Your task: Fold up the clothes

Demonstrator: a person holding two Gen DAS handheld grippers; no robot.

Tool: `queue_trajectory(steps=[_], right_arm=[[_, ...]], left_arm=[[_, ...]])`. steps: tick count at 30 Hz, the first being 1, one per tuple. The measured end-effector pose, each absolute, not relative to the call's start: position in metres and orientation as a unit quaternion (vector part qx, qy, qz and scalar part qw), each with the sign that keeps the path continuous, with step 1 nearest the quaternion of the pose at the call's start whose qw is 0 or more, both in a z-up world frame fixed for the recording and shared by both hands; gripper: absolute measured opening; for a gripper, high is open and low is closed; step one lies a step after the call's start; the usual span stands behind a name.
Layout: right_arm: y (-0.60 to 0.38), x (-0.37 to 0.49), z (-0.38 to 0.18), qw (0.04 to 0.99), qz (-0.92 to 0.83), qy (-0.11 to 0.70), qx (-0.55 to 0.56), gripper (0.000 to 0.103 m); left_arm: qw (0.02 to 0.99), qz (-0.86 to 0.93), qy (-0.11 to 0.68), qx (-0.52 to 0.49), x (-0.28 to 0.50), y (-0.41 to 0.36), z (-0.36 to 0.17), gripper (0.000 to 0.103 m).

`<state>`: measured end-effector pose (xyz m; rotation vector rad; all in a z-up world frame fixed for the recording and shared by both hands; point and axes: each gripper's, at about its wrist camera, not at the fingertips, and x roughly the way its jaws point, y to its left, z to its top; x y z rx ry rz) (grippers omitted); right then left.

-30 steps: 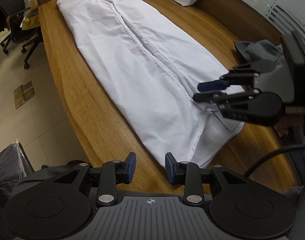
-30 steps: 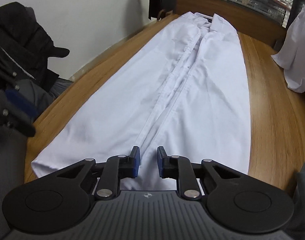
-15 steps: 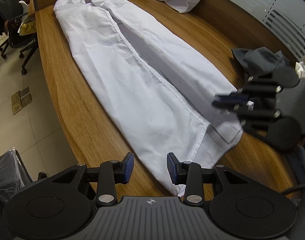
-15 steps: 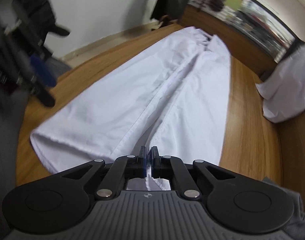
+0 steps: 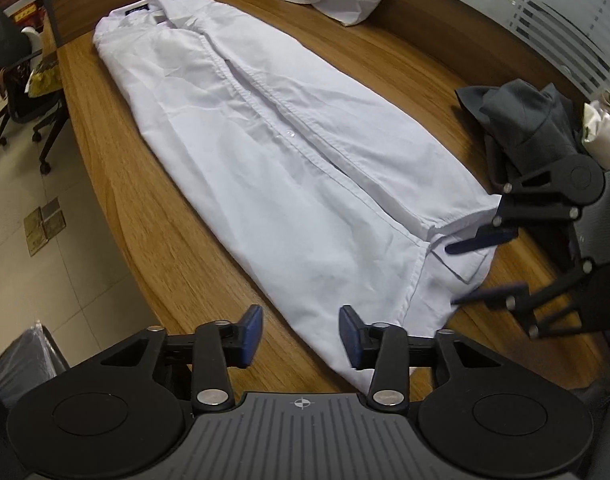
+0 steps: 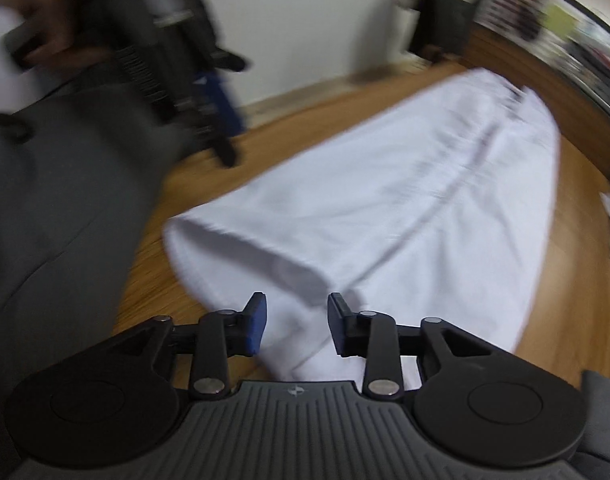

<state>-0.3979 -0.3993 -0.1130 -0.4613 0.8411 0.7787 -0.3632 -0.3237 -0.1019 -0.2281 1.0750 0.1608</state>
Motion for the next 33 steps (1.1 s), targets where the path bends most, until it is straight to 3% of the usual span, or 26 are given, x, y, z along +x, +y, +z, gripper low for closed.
queue_trajectory(steps=[2, 6, 8, 9, 10, 13, 25, 27, 29, 30, 32, 33], right_arm=[[-0.395, -0.405, -0.116, 0.801, 0.388, 0.393, -0.23, 0.047], [-0.382, -0.413, -0.122, 0.781, 0.424, 0.378, -0.262, 0.046], [-0.376, -0.416, -0.125, 0.771, 0.434, 0.372, -0.28, 0.045], [-0.375, -0.418, -0.127, 0.768, 0.438, 0.37, -0.286, 0.039], [-0.374, -0.418, -0.128, 0.766, 0.438, 0.37, -0.291, 0.026], [-0.373, -0.418, -0.127, 0.765, 0.436, 0.371, -0.297, 0.005], [-0.392, -0.396, -0.073, 0.811, 0.392, 0.36, -0.241, 0.003], [-0.396, -0.394, -0.07, 0.814, 0.39, 0.363, -0.231, 0.003], [-0.399, -0.393, -0.067, 0.816, 0.388, 0.366, -0.222, 0.003], [-0.4, -0.394, -0.067, 0.817, 0.386, 0.367, -0.221, 0.004], [-0.404, -0.398, -0.066, 0.819, 0.382, 0.369, -0.219, 0.007], [-0.406, -0.401, -0.067, 0.823, 0.375, 0.368, -0.218, 0.023]], left_arm=[[0.852, 0.069, 0.51, -0.097, -0.363, -0.325, -0.101, 0.048], [0.851, 0.059, 0.515, -0.084, -0.362, -0.327, -0.102, 0.049], [0.852, 0.051, 0.515, -0.078, -0.361, -0.329, -0.104, 0.054], [0.854, 0.044, 0.514, -0.074, -0.361, -0.331, -0.104, 0.056], [0.855, 0.036, 0.512, -0.07, -0.36, -0.333, -0.104, 0.059], [0.858, 0.009, 0.51, -0.056, -0.357, -0.339, -0.104, 0.065], [0.865, -0.059, 0.498, -0.001, -0.333, -0.371, -0.109, 0.078], [0.865, -0.043, 0.5, 0.027, -0.33, -0.375, -0.114, 0.072], [0.863, -0.02, 0.502, 0.054, -0.327, -0.377, -0.118, 0.026], [0.862, -0.005, 0.503, 0.064, -0.326, -0.377, -0.119, 0.019], [0.866, 0.003, 0.497, 0.052, -0.326, -0.371, -0.116, 0.017], [0.869, 0.007, 0.493, 0.045, -0.327, -0.369, -0.113, 0.017]])
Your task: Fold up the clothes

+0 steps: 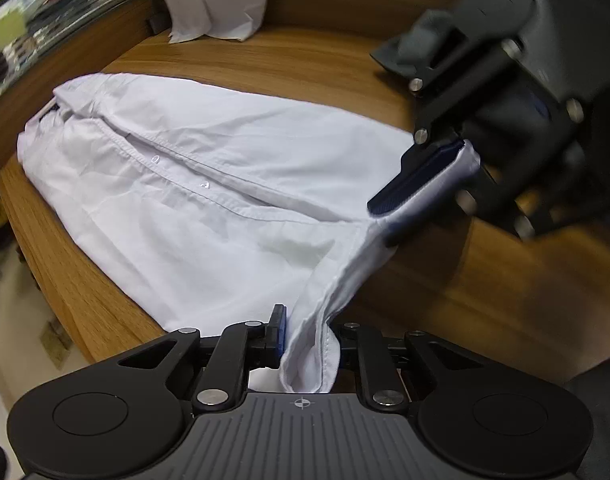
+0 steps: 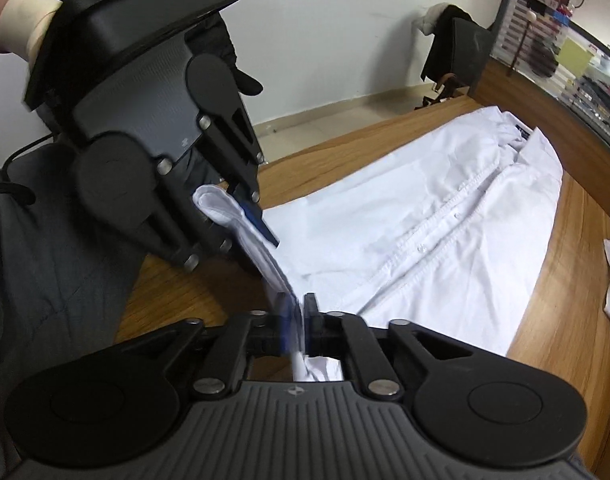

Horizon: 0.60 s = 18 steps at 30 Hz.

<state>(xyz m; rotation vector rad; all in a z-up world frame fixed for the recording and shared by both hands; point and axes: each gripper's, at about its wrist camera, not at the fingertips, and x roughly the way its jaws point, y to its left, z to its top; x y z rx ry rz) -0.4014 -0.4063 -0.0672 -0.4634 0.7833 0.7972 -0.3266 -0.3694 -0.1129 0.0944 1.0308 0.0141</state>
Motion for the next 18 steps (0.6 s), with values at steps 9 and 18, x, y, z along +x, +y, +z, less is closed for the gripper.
queue_trajectory(steps=[9, 18], right_arm=[[-0.427, -0.418, -0.105, 0.821, 0.319, 0.381, -0.282, 0.07], [-0.427, -0.424, -0.114, 0.813, 0.274, 0.378, -0.348, 0.006]], left_arm=[[0.882, 0.04, 0.467, 0.045, -0.331, -0.367, -0.092, 0.015], [0.885, 0.048, 0.462, 0.044, -0.345, -0.373, -0.081, 0.012]])
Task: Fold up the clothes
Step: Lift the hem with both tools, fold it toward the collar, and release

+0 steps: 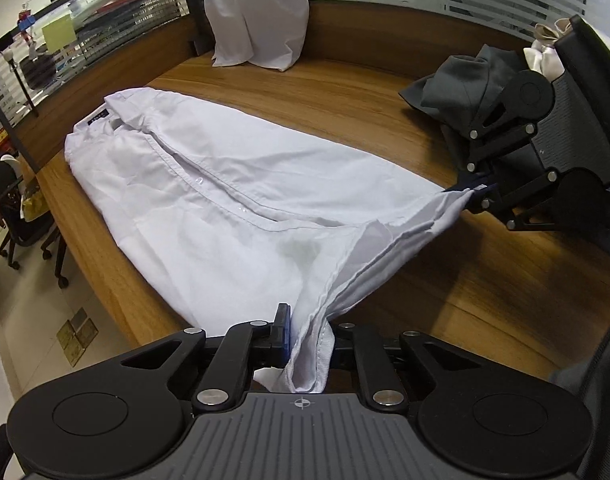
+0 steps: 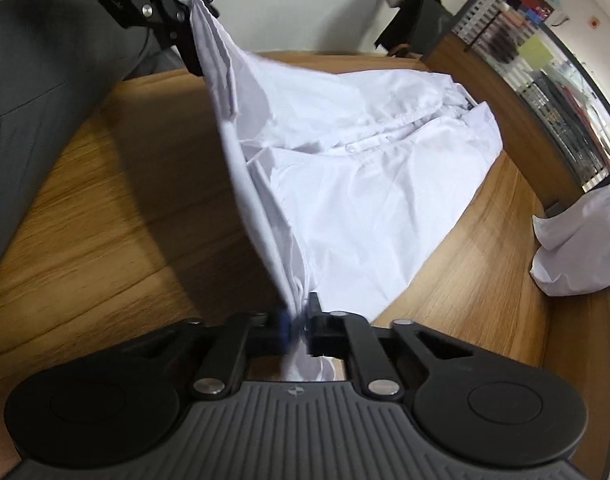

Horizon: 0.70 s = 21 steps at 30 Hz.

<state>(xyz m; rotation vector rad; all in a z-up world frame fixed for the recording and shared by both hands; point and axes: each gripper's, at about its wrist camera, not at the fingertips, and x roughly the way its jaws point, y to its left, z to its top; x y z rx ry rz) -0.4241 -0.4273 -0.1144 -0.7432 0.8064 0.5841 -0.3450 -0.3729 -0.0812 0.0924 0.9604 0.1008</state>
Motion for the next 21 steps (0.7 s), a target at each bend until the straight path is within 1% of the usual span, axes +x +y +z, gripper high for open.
queue_trajectory(steps=[3, 7, 10, 13, 19, 21], right_arm=[[-0.427, -0.43, -0.096, 0.81, 0.28, 0.4, -0.324, 0.004], [-0.422, -0.433, -0.068, 0.78, 0.311, 0.452, -0.3, 0.004], [-0.418, -0.43, -0.048, 0.756, 0.335, 0.482, -0.289, 0.004], [-0.42, -0.405, -0.03, 0.753, 0.335, 0.493, -0.279, 0.004], [-0.443, -0.323, -0.002, 0.798, 0.289, 0.474, -0.233, 0.004], [-0.449, -0.296, -0.003, 0.805, 0.285, 0.47, -0.223, 0.004]], left_arm=[[0.881, 0.024, 0.471, 0.031, -0.356, -0.372, -0.074, 0.012], [0.873, -0.022, 0.487, 0.006, -0.373, -0.368, -0.067, 0.012], [0.875, -0.022, 0.484, -0.023, -0.376, -0.359, -0.059, 0.014], [0.885, -0.002, 0.462, -0.049, -0.363, -0.335, -0.045, 0.018], [0.906, 0.04, 0.411, -0.096, -0.318, -0.263, -0.029, 0.019], [0.908, 0.052, 0.401, -0.106, -0.301, -0.238, -0.029, 0.019]])
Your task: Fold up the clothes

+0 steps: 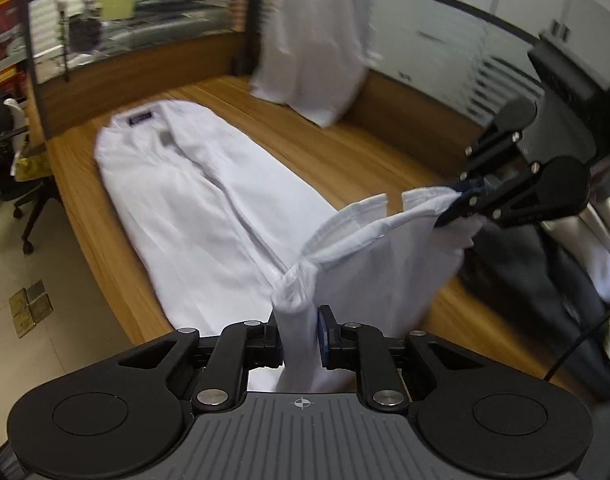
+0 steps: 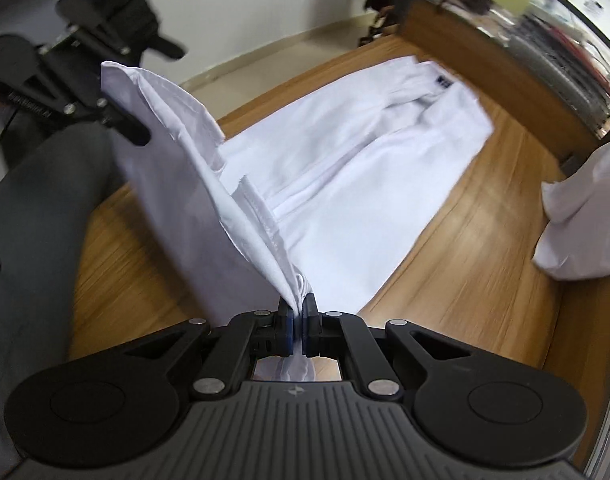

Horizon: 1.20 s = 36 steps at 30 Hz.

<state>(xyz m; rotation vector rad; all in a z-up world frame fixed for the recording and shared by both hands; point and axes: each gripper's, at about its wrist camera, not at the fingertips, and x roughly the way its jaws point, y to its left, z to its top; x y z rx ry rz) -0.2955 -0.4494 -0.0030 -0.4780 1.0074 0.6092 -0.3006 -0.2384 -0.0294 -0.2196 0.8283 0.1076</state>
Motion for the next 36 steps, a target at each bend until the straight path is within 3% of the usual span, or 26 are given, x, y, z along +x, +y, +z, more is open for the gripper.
queue_trajectory(steps=[14, 17, 18, 23, 25, 31, 36], right_arm=[[-0.444, -0.156, -0.095, 0.777, 0.309, 0.501, -0.224, 0.005], [-0.442, -0.138, -0.109, 0.775, 0.31, 0.503, -0.225, 0.009], [-0.441, -0.134, -0.113, 0.777, 0.306, 0.501, -0.227, 0.016], [-0.446, -0.132, -0.114, 0.8, 0.292, 0.471, -0.229, 0.025], [-0.452, -0.136, -0.104, 0.822, 0.267, 0.446, -0.232, 0.037], [-0.474, -0.142, -0.073, 0.857, 0.233, 0.421, -0.182, 0.038], [-0.462, -0.154, -0.065, 0.852, 0.282, 0.417, -0.144, 0.037]], left_arm=[[0.877, 0.103, 0.423, -0.203, -0.232, -0.114, -0.117, 0.02], [0.87, 0.115, 0.42, -0.23, -0.23, -0.098, -0.132, 0.026], [0.869, 0.118, 0.417, -0.239, -0.23, -0.094, -0.135, 0.026], [0.879, 0.149, 0.37, -0.26, -0.245, -0.087, -0.128, 0.026], [0.882, 0.168, 0.356, -0.259, -0.251, -0.087, -0.12, 0.026], [0.898, 0.191, 0.303, -0.254, -0.265, -0.095, -0.089, 0.033], [0.913, 0.152, 0.308, -0.222, -0.245, -0.122, -0.084, 0.038]])
